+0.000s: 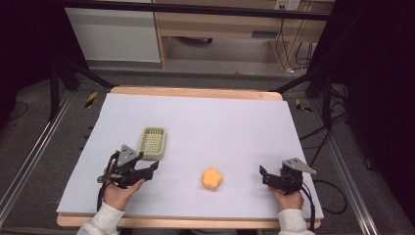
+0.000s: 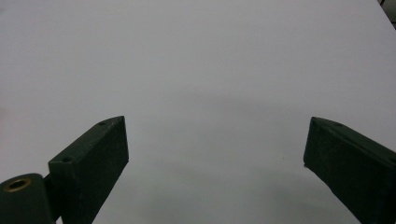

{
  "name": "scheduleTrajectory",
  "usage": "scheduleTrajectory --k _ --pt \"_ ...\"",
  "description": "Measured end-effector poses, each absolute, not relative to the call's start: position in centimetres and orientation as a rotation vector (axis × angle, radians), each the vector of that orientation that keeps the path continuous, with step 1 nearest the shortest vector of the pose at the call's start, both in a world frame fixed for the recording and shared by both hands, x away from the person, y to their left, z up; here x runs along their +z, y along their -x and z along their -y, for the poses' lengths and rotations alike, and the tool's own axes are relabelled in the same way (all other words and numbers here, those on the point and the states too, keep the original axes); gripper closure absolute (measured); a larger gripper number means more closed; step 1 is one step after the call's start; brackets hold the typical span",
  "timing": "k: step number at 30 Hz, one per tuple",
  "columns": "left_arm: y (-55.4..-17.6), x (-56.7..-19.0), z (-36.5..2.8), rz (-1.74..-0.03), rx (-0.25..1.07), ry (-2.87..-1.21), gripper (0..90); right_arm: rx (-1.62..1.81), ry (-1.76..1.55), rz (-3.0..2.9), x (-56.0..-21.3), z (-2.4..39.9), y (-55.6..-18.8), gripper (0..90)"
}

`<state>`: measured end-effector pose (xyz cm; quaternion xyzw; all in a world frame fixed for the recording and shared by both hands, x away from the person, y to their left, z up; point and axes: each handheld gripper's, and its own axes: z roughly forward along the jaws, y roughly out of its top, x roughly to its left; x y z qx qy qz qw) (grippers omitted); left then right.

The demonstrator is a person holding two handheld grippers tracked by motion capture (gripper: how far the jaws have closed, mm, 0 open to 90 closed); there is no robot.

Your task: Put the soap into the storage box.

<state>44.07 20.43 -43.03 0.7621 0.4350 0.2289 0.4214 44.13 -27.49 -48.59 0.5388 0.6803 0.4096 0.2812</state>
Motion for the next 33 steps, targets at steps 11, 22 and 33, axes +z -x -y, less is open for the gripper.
scheduleTrajectory --k 11,22,33 --pt "-44.8 -42.2 -17.2 -1.020 0.536 -1.949 32.0 1.097 -1.448 -1.818 -48.6 27.5 -44.1 4.4" --pt "-45.2 -41.7 -14.2 -0.957 0.508 -1.979 31.7 1.100 -1.446 -1.828 -48.6 27.5 -44.1 4.5" --pt "-45.5 -41.6 -11.8 -0.916 0.472 -2.018 30.9 1.101 -1.451 -1.832 -48.6 27.5 -44.2 5.1"
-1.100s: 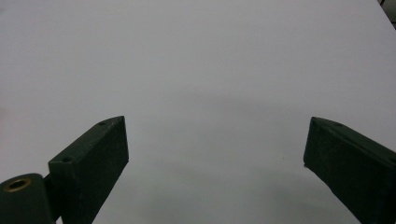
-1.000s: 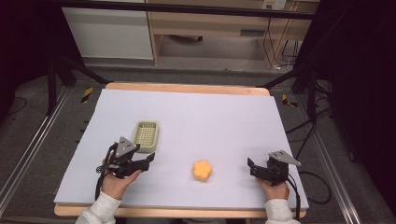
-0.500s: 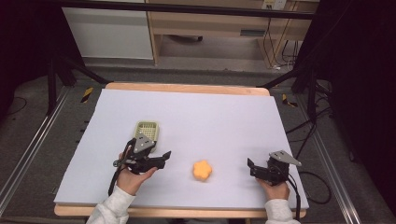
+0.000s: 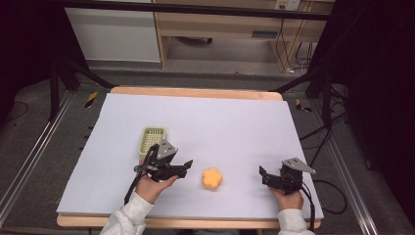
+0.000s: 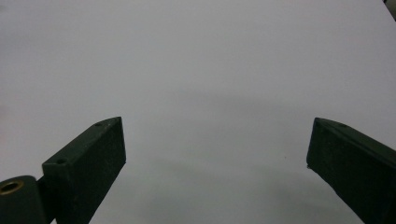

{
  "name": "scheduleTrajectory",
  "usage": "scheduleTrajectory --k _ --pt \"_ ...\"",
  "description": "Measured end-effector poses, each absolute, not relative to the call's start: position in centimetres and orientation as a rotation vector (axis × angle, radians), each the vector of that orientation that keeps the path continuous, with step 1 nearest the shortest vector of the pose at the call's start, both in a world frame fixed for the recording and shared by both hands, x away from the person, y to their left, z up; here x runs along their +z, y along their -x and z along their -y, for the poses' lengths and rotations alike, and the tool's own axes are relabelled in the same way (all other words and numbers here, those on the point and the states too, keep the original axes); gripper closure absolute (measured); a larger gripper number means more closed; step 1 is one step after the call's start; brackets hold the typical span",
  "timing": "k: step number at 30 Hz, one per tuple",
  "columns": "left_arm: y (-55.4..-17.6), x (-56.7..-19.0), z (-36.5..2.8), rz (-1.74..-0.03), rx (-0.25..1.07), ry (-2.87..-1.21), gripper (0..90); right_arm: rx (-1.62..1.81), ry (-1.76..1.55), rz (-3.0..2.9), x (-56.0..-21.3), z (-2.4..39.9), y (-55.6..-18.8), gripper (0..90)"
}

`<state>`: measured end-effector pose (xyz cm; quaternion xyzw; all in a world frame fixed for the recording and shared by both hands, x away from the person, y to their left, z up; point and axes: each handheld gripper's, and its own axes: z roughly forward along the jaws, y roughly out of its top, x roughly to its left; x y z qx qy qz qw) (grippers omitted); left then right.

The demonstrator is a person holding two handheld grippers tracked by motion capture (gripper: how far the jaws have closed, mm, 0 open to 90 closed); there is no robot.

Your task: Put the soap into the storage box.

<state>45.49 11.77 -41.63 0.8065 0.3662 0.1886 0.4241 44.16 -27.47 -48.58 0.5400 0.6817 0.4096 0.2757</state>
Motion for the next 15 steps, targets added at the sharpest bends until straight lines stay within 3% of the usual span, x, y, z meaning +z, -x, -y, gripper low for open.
scheduleTrajectory --k 15 --pt "-45.4 -41.9 -8.9 -0.859 0.418 -2.093 26.7 1.093 -1.459 -1.824 -48.6 27.5 -44.2 6.1"
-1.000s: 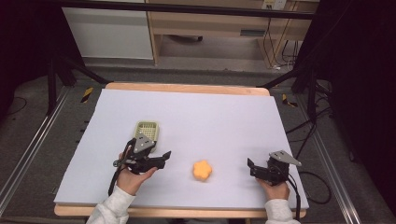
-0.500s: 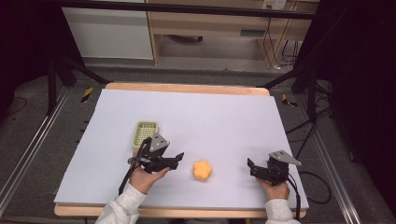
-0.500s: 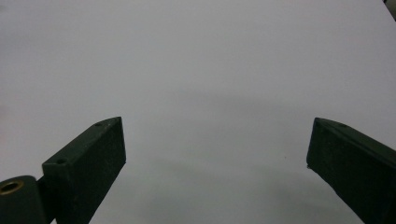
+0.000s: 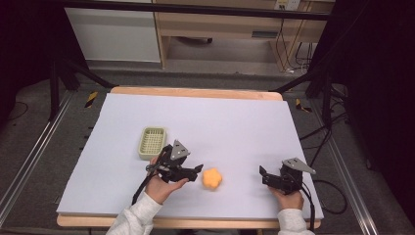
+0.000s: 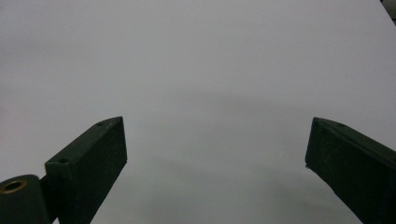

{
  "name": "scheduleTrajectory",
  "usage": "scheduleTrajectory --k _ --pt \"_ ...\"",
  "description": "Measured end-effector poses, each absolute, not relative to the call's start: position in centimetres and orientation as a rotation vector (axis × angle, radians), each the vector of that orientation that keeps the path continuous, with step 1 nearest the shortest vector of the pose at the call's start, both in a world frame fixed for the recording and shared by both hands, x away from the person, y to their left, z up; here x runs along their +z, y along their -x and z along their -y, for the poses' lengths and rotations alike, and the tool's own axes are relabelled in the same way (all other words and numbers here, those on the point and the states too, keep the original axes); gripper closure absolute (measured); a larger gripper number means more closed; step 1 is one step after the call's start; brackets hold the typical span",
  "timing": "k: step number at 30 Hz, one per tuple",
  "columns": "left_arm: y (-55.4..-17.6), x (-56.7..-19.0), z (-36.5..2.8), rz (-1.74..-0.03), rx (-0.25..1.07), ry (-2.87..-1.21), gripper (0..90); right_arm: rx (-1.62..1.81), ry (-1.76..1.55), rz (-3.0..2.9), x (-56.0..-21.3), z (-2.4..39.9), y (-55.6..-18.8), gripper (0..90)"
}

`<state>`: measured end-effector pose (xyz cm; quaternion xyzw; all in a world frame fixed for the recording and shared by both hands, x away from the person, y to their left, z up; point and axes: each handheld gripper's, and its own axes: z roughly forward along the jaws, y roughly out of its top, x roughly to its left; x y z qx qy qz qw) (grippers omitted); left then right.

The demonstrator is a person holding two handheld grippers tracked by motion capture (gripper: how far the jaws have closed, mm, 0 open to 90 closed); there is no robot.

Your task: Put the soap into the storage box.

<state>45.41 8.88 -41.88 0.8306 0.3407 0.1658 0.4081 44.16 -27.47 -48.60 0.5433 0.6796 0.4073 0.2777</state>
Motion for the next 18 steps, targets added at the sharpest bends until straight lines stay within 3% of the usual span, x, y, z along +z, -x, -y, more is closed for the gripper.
scheduleTrajectory --k 18 --pt "-45.3 -43.1 -4.8 -0.816 0.346 -2.216 22.5 1.071 -1.435 -1.842 -48.6 27.2 -44.1 7.1"
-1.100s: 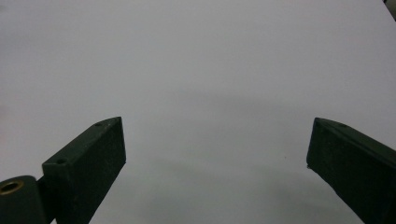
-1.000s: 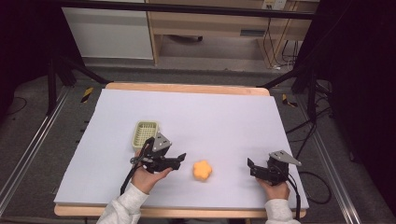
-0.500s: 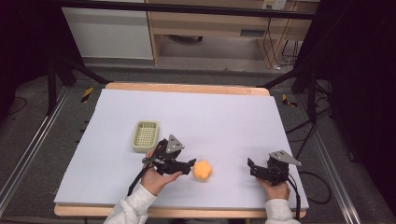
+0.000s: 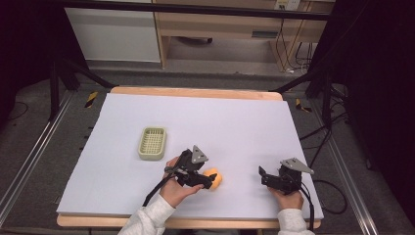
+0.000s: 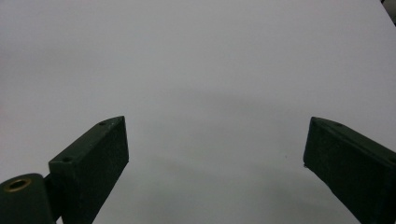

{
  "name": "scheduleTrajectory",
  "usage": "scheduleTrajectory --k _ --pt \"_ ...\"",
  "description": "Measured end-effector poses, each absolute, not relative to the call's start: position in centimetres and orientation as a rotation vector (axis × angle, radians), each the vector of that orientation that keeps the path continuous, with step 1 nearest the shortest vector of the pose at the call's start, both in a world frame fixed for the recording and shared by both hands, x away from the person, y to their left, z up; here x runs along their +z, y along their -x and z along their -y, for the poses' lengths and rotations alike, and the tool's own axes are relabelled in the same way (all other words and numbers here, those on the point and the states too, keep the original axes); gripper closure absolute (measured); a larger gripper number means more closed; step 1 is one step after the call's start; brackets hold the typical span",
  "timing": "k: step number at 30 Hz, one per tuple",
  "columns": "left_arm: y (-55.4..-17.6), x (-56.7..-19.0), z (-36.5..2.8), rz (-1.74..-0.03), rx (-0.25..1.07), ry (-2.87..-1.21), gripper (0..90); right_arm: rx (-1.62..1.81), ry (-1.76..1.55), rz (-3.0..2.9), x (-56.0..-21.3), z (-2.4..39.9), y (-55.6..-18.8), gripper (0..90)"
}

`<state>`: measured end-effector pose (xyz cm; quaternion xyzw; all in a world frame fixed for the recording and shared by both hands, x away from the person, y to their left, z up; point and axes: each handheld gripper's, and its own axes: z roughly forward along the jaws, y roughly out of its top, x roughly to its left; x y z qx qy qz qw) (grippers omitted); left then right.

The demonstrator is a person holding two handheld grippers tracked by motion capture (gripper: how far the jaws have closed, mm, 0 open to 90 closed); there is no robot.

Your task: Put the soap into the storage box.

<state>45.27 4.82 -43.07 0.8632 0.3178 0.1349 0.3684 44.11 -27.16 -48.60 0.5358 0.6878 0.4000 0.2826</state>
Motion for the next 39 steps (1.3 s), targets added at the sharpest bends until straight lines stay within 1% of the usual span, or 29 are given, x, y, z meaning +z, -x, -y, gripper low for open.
scheduleTrajectory --k 25,39 --pt "-45.3 -44.8 -2.5 -0.863 0.280 -2.310 15.9 1.054 -1.426 -1.852 -48.7 27.1 -44.2 6.9" --pt "-45.6 -45.9 -1.6 -0.891 0.265 -2.359 17.0 1.049 -1.428 -1.856 -48.7 27.1 -44.3 7.0"
